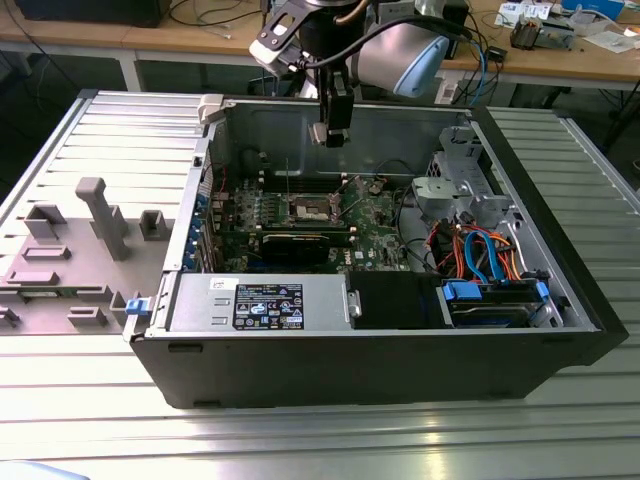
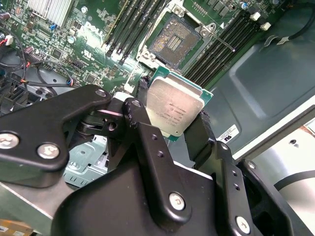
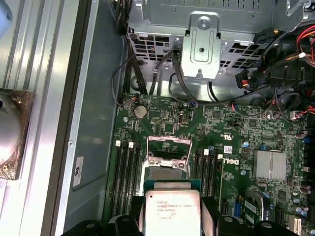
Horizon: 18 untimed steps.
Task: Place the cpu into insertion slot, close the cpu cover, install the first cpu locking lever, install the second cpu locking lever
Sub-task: 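Place the cpu into insertion slot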
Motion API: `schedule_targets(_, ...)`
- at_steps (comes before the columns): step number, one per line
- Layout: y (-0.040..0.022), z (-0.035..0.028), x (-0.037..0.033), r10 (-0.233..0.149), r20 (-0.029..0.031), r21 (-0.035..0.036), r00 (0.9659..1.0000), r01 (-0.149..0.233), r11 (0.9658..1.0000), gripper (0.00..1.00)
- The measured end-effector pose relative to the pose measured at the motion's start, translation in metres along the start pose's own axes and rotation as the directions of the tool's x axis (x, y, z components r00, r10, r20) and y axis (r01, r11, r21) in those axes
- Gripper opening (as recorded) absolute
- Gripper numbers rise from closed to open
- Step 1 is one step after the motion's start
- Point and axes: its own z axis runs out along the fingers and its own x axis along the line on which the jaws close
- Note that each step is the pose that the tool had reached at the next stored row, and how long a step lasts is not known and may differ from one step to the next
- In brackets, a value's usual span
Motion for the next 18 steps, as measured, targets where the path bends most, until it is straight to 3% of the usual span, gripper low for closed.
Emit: schedule_targets(18, -0.0017, 0.0089, 0.0001, 0.000, -0.0002, -0.0001, 1.0000, 0.000, 1.0000, 0.55)
